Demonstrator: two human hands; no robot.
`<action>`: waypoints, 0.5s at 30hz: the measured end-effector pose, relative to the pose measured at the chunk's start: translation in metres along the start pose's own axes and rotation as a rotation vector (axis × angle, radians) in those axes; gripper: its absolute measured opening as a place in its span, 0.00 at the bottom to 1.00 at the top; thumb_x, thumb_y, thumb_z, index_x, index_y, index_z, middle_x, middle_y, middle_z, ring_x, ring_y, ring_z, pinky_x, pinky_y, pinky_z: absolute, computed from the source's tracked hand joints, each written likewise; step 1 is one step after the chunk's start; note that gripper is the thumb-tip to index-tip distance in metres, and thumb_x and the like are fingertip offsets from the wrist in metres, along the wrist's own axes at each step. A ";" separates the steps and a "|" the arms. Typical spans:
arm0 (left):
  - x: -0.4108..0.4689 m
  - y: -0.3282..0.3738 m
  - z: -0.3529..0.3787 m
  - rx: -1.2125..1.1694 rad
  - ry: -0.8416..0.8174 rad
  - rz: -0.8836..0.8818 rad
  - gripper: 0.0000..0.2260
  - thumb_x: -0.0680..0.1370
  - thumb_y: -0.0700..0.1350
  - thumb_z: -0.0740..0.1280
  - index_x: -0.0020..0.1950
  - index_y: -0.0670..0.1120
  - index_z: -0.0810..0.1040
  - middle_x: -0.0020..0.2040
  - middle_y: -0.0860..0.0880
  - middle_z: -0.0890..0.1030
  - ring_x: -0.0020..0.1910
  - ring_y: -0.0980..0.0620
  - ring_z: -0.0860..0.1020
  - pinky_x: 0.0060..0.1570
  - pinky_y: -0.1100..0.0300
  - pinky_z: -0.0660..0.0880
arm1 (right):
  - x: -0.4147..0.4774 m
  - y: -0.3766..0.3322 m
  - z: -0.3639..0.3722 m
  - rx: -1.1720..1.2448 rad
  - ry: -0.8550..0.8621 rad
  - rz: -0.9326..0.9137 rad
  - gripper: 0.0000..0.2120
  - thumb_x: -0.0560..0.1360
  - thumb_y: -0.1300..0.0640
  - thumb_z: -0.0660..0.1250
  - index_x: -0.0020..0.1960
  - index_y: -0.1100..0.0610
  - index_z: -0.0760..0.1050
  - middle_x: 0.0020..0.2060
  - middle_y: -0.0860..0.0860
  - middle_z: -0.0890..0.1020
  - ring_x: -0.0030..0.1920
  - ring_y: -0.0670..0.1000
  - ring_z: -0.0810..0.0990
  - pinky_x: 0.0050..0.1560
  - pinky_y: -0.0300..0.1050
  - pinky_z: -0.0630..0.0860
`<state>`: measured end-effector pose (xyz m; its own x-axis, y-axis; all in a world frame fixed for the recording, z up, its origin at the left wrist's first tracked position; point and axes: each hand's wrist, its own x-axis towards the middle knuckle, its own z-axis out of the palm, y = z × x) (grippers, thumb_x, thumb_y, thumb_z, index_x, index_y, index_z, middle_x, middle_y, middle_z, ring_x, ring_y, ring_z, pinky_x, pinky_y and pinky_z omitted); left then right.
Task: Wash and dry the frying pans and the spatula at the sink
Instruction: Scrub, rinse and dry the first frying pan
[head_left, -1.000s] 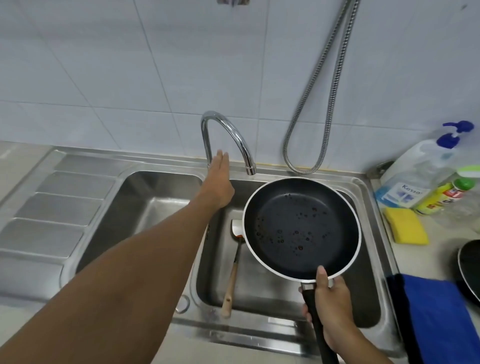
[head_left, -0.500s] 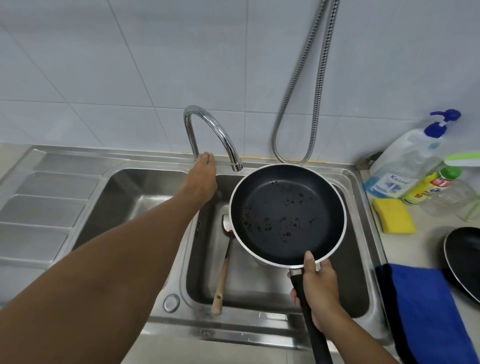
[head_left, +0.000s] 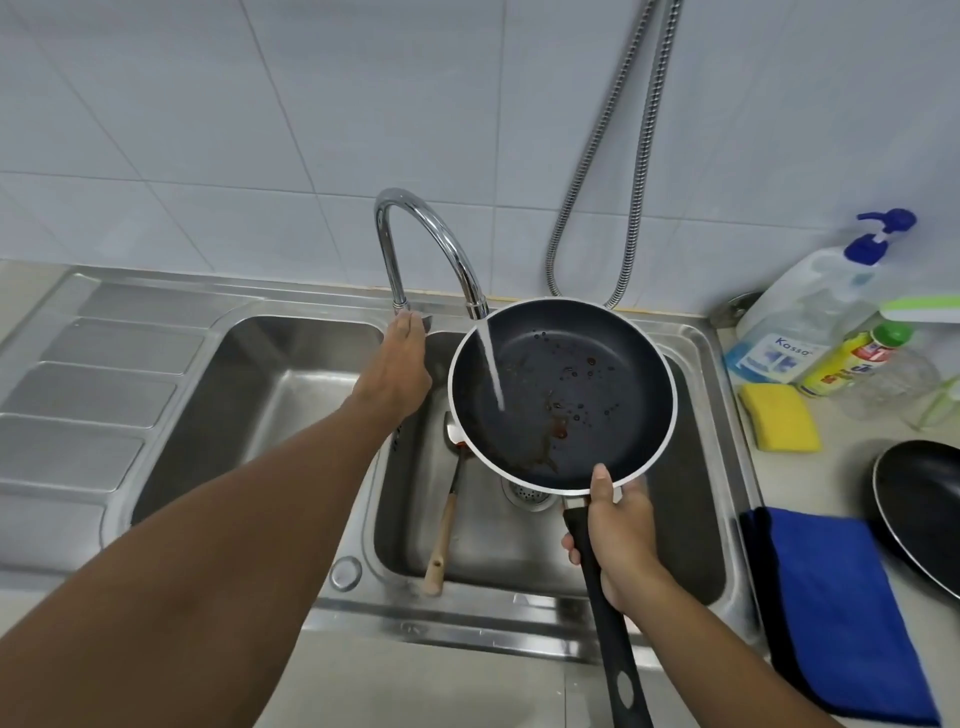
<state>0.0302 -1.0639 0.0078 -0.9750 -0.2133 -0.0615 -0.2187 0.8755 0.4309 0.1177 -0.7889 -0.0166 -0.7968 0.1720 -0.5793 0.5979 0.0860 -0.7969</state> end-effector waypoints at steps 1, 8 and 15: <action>-0.007 0.002 0.003 -0.065 0.031 -0.013 0.30 0.77 0.28 0.58 0.80 0.38 0.62 0.79 0.39 0.63 0.79 0.40 0.61 0.77 0.49 0.61 | 0.000 0.000 0.001 0.000 0.000 0.003 0.09 0.85 0.45 0.56 0.53 0.49 0.69 0.48 0.63 0.82 0.26 0.56 0.79 0.27 0.46 0.75; -0.089 0.041 0.052 -0.445 -0.232 -0.501 0.23 0.83 0.58 0.60 0.60 0.39 0.80 0.57 0.43 0.82 0.55 0.41 0.80 0.57 0.54 0.73 | 0.003 0.004 0.017 0.020 0.003 0.033 0.13 0.85 0.44 0.55 0.55 0.53 0.68 0.49 0.65 0.81 0.26 0.55 0.78 0.26 0.44 0.74; -0.115 0.075 0.096 -1.173 -0.438 -0.704 0.19 0.84 0.48 0.60 0.60 0.33 0.80 0.45 0.37 0.84 0.30 0.46 0.79 0.33 0.54 0.77 | -0.014 0.001 0.031 0.001 0.002 0.054 0.13 0.86 0.45 0.52 0.52 0.53 0.67 0.45 0.64 0.82 0.28 0.56 0.78 0.28 0.46 0.77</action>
<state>0.1226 -0.9324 -0.0393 -0.6597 -0.1065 -0.7439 -0.7045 -0.2569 0.6616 0.1268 -0.8221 -0.0145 -0.7629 0.1780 -0.6215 0.6403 0.0759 -0.7643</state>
